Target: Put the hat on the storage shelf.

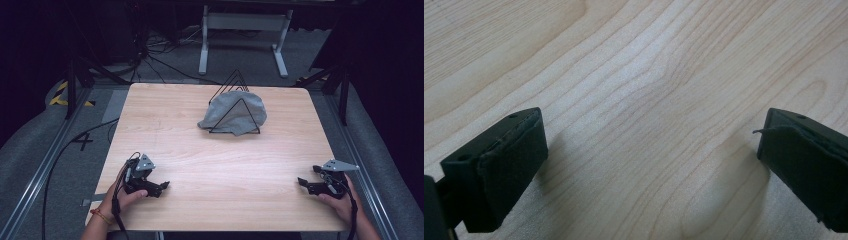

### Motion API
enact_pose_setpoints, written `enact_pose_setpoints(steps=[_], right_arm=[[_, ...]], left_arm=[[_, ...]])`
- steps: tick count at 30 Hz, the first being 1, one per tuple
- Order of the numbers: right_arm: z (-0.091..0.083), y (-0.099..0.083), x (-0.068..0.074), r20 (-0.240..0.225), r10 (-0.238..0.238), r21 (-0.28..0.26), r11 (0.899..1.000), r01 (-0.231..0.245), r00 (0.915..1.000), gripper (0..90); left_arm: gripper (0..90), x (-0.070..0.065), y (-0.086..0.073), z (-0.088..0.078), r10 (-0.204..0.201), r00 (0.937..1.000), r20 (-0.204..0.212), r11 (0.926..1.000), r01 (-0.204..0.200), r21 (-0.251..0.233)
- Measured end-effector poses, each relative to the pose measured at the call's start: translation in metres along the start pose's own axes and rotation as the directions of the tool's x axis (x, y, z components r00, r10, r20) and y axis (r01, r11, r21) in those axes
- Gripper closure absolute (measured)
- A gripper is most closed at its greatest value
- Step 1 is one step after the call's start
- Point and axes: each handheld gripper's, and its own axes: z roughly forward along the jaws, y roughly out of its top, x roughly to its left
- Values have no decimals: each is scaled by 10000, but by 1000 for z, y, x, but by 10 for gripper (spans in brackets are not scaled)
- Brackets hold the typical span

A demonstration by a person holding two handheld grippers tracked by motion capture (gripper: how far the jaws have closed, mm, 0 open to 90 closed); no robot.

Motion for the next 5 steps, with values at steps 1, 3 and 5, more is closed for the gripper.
enact_pose_setpoints(steps=[1, 3, 5], right_arm=[[0, 0, 0, 6, 5, 3, 10000, -5, 10000, 166], [0, 0, 0, 26, 20, -1, 10000, -20, 10000, 166], [0, 0, 0, 33, 20, -1, 10000, -20, 10000, 166]], left_arm=[[1, 0, 0, 0, -1, 10000, 11, 10000, 1, 10], [1, 0, 0, 0, 8, 10000, 14, 10000, -8, -9], [1, 0, 0, 0, 15, 10000, 27, 10000, -15, -6]])
